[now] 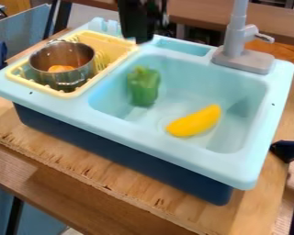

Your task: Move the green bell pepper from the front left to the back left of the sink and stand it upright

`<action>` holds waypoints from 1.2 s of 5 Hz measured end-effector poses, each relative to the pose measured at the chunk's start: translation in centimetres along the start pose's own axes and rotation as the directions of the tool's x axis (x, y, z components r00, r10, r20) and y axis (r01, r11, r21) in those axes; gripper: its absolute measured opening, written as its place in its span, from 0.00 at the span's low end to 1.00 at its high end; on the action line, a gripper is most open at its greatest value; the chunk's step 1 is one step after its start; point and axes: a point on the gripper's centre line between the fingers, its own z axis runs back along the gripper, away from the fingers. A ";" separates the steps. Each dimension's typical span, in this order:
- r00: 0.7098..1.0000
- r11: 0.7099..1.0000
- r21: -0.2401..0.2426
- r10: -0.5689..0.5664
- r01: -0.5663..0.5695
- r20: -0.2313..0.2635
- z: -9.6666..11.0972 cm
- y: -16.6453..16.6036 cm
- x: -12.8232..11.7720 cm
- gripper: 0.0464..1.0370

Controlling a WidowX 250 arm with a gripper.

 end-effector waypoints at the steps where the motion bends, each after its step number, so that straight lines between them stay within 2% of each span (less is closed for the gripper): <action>1: 0.998 0.999 -0.026 0.024 -0.023 0.054 1.4 0.5 -0.6 0.80; 2: 0.997 0.999 -0.027 0.042 -0.041 0.071 2.5 0.7 -2.3 0.98; 3: 0.998 0.999 0.013 0.045 -0.045 0.035 3.2 0.0 -5.1 0.97; 4: 1.000 0.999 0.040 -0.012 0.013 -0.014 3.6 -2.2 -7.1 0.97; 5: 0.998 0.999 -0.043 -0.011 0.008 -0.064 3.2 -2.4 -8.5 0.97; 6: 0.998 0.999 -0.051 -0.011 0.008 -0.057 3.1 -2.5 -8.4 0.97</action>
